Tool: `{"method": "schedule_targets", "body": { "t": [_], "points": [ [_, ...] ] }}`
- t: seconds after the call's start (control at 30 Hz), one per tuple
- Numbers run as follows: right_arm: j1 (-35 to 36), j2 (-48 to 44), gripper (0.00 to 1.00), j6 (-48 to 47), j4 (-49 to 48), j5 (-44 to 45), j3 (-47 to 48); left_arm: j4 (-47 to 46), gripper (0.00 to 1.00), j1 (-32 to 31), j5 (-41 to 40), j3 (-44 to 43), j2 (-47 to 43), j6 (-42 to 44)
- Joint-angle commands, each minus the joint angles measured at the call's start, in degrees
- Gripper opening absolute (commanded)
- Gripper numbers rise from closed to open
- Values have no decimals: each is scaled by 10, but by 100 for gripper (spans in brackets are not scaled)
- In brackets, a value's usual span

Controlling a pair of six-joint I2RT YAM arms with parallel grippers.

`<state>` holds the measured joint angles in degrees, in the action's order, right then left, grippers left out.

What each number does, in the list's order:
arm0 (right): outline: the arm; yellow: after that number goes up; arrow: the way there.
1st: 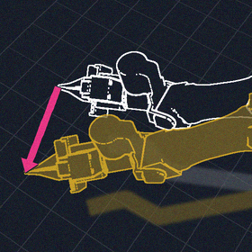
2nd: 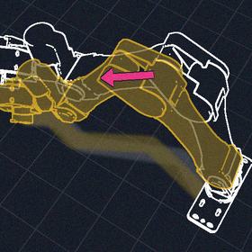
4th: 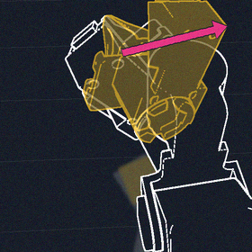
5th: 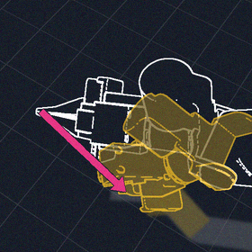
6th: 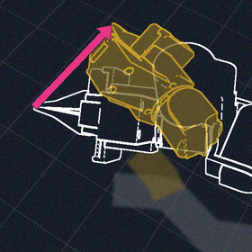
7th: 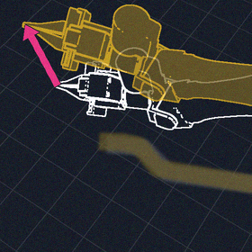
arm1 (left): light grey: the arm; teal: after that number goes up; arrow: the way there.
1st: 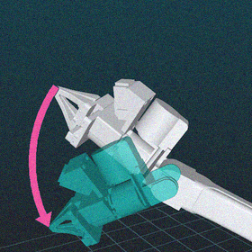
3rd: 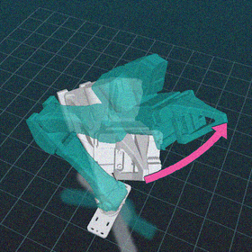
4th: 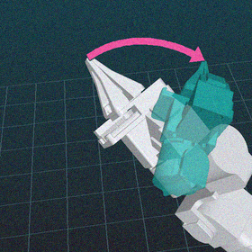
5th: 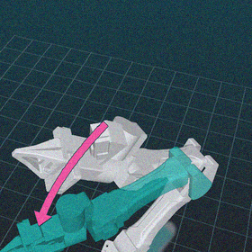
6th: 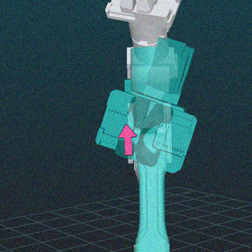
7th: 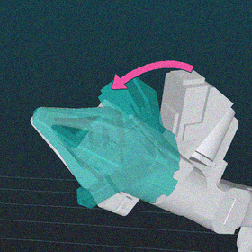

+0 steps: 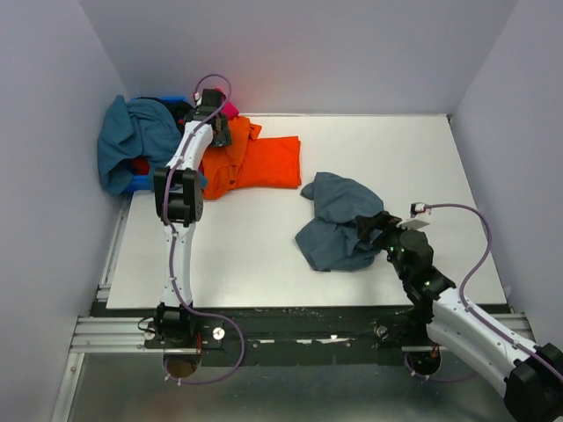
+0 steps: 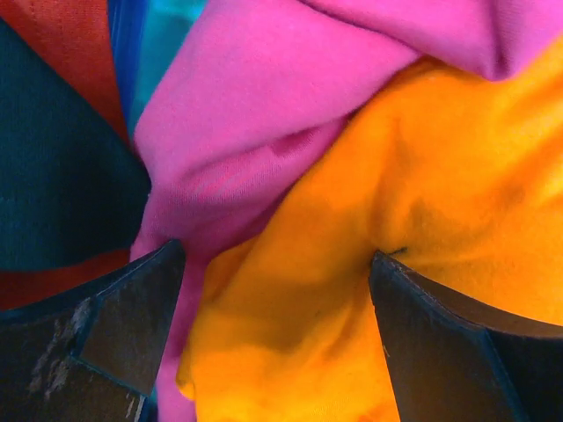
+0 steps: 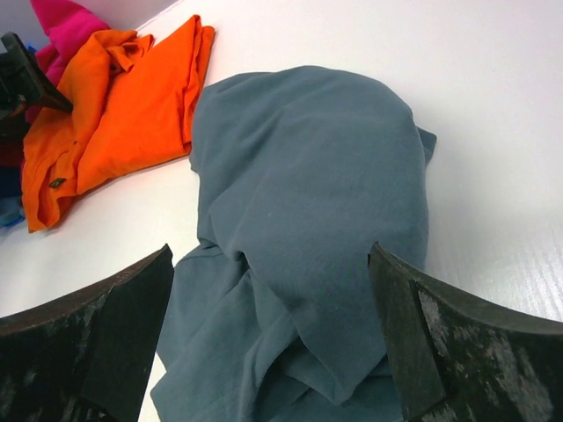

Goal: Fold and stack the t-shirts

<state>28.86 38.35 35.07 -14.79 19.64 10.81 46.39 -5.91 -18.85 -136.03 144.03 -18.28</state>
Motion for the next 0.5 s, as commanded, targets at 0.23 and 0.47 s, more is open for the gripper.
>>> {"method": "schedule_targets", "body": {
  "t": [0.23, 0.47],
  "points": [
    [0, 30, 99, -2, -27, -21, 8, -106, 58, 49, 101, 43, -26, -72],
    [0, 47, 99, -4, -28, -29, 14, -158, 10, 55, 49, 73, -67, -74]
  ]
}}
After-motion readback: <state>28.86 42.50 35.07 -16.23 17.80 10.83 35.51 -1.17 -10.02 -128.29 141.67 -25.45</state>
